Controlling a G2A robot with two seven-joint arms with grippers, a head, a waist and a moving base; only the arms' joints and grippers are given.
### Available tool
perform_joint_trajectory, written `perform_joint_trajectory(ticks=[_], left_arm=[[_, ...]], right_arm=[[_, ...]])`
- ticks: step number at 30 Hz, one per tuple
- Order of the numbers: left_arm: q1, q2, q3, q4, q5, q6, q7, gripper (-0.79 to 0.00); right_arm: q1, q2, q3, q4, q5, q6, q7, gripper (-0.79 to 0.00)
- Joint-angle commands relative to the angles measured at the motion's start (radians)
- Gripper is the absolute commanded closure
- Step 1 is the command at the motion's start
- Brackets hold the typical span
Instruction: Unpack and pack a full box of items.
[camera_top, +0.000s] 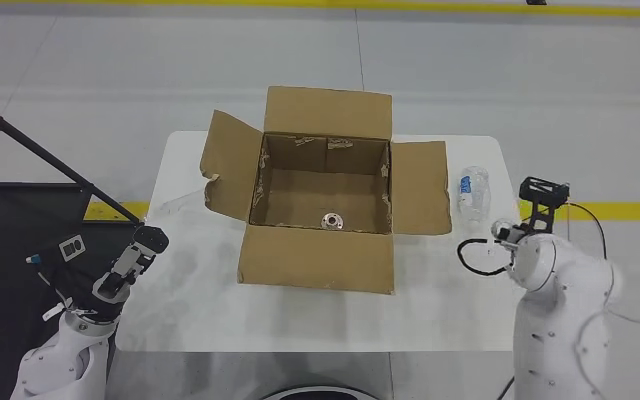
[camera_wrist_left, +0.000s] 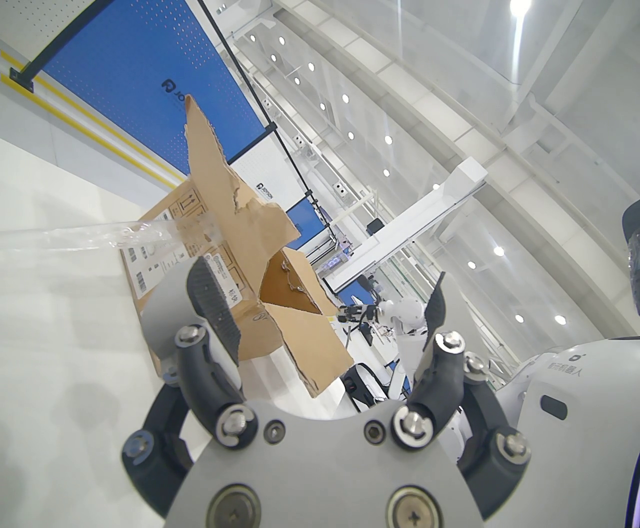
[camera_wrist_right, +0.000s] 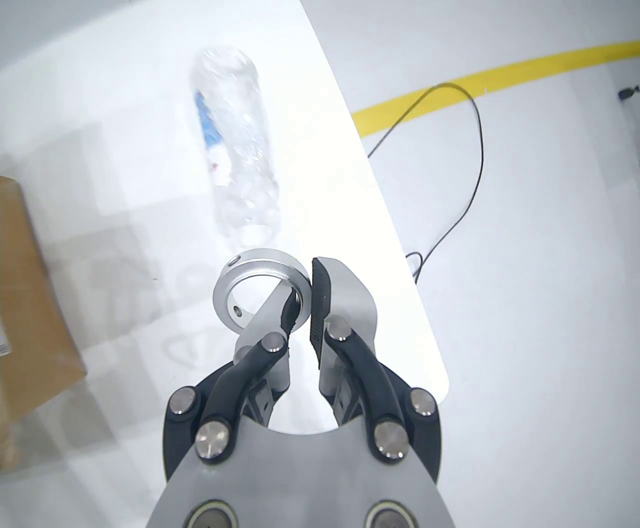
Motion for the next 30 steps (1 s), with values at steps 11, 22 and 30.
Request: perform_joint_trajectory(ticks=[11,22,30], left_arm=[[0.0,0.0,0.0,0.0,0.0,0.0,0.0,-0.785],[0.0,0.0,0.0,0.0,0.0,0.0,0.0,-0.785],[0.0,0.0,0.0,0.0,0.0,0.0,0.0,-0.785]], right_arm=[[0.046,0.006,0.04,0.239,0.064,-0.008,-0.102,0.0],[0.096,0.012,0.043,0.374,0.096,-0.008,-0.187,0.0],[0.153,0.018,0.043,0.473,0.116,-0.024,-0.198,-0.151]])
